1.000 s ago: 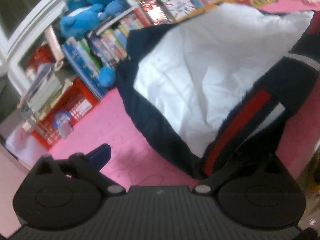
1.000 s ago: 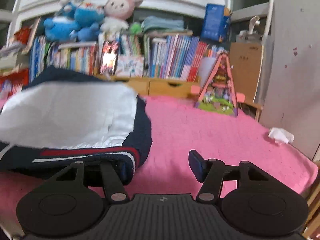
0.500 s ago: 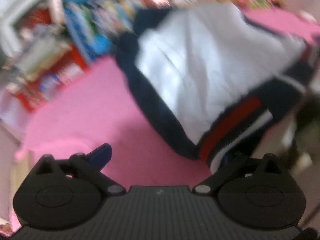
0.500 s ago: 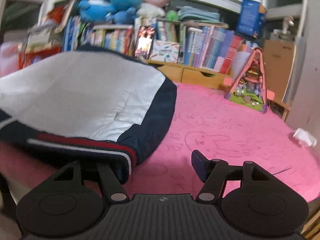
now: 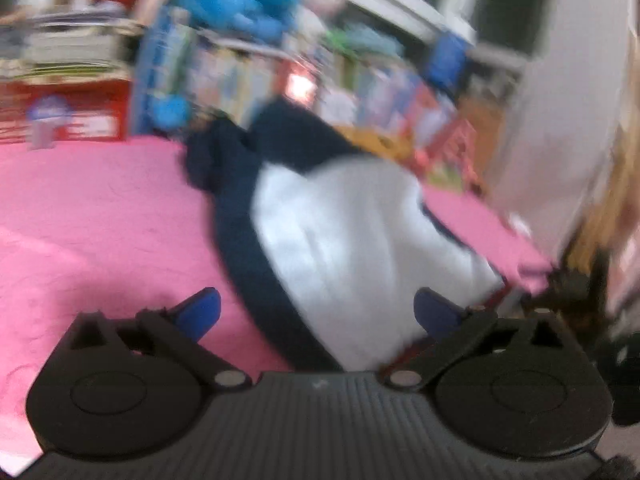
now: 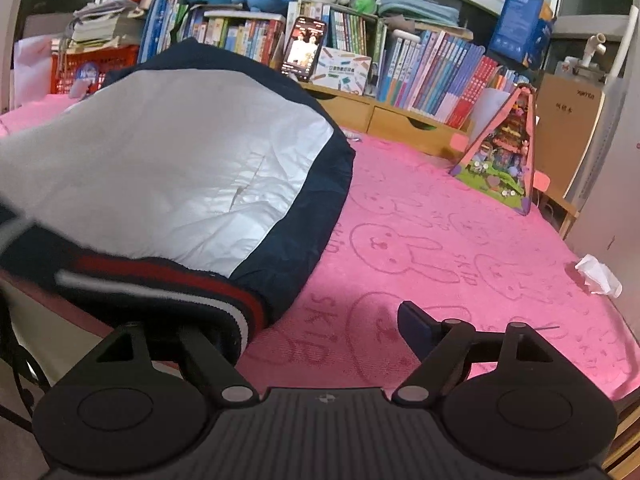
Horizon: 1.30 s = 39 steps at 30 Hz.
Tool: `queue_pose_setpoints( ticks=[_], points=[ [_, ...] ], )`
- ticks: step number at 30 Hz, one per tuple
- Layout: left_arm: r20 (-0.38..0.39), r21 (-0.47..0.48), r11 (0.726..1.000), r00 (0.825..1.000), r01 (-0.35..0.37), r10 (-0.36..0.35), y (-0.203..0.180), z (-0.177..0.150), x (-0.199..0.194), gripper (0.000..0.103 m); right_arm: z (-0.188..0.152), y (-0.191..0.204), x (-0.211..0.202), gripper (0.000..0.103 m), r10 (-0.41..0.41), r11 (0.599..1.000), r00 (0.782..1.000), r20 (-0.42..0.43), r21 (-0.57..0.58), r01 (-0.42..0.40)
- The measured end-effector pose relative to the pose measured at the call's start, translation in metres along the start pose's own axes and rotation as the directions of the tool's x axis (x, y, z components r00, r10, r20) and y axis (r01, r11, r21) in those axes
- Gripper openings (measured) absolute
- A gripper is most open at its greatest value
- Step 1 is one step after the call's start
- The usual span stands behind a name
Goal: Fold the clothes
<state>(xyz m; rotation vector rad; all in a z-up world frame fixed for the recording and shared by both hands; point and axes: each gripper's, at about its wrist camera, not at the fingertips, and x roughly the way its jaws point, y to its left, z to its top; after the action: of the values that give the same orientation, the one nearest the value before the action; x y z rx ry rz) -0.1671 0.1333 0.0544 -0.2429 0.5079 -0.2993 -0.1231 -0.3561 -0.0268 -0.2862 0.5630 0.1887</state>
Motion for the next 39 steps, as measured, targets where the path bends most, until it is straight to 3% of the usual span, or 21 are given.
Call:
queue_pose_setpoints(
  ticks=[2,5,10,14,17,19,20,23,29,31,35,38,39],
  points=[
    [0.039,-0.054,0.998,0.999,-0.033,0.035,0.006,0.005,-0.008,0.103,0.000,-0.001,0.000,0.080,0.004,1.000,1.000,-0.001,0.011,-0.004],
    [0.056,-0.006,1.000,0.998,-0.014,0.014,-0.010,0.024,0.013,0.103,0.002,-0.002,-0.001,0.080,0.008,1.000,1.000,-0.007,0.011,-0.007],
    [0.027,0.171,0.984,0.998,0.056,-0.062,-0.073,0.044,0.083,0.103,0.002,0.000,-0.005,0.080,0.012,1.000,1.000,-0.003,0.019,-0.012],
    [-0.061,0.237,0.968,0.995,0.086,-0.073,-0.101,0.031,0.150,0.103,0.000,-0.004,-0.013,0.080,0.034,0.998,0.999,-0.003,0.045,-0.034],
    [-0.113,0.299,0.954,0.993,-0.009,0.044,-0.098,0.012,0.176,0.103,-0.005,-0.016,-0.024,0.081,0.090,0.993,0.995,-0.030,0.084,-0.088],
    [-0.131,0.334,0.935,0.976,-0.121,0.173,-0.086,-0.002,0.188,0.103,-0.010,-0.029,-0.032,0.085,0.134,0.984,0.989,-0.066,0.125,-0.125],
    [-0.141,0.331,0.932,0.969,-0.149,0.205,-0.078,-0.008,0.189,0.103,-0.014,-0.035,-0.036,0.086,0.143,0.980,0.986,-0.082,0.150,-0.130],
    [-0.175,0.263,0.950,0.961,-0.165,0.215,-0.060,-0.022,0.187,0.103,-0.021,-0.061,-0.051,0.086,0.127,0.969,0.986,-0.104,0.226,-0.101],
    [-0.160,0.236,0.955,0.962,-0.181,0.222,-0.056,-0.031,0.181,0.103,0.000,-0.101,-0.060,0.086,0.007,0.933,1.000,0.015,0.360,-0.012],
    [-0.155,0.242,0.952,0.961,-0.187,0.229,-0.059,-0.030,0.182,0.103,0.019,-0.088,-0.049,0.086,0.027,0.949,0.997,0.074,0.311,-0.049],
    [-0.143,0.240,0.953,0.964,-0.186,0.225,-0.057,-0.029,0.182,0.103,0.070,-0.026,-0.010,0.086,0.182,0.972,0.969,0.169,0.117,-0.203],
    [-0.122,0.240,0.954,0.969,-0.181,0.215,-0.055,-0.031,0.182,0.103,0.100,0.039,0.021,0.086,0.294,0.956,0.941,0.169,-0.046,-0.291],
    [-0.113,0.238,0.954,0.971,-0.181,0.212,-0.054,-0.032,0.181,0.103,0.104,0.058,0.033,0.085,0.305,0.951,0.940,0.150,-0.091,-0.294]
  ],
)
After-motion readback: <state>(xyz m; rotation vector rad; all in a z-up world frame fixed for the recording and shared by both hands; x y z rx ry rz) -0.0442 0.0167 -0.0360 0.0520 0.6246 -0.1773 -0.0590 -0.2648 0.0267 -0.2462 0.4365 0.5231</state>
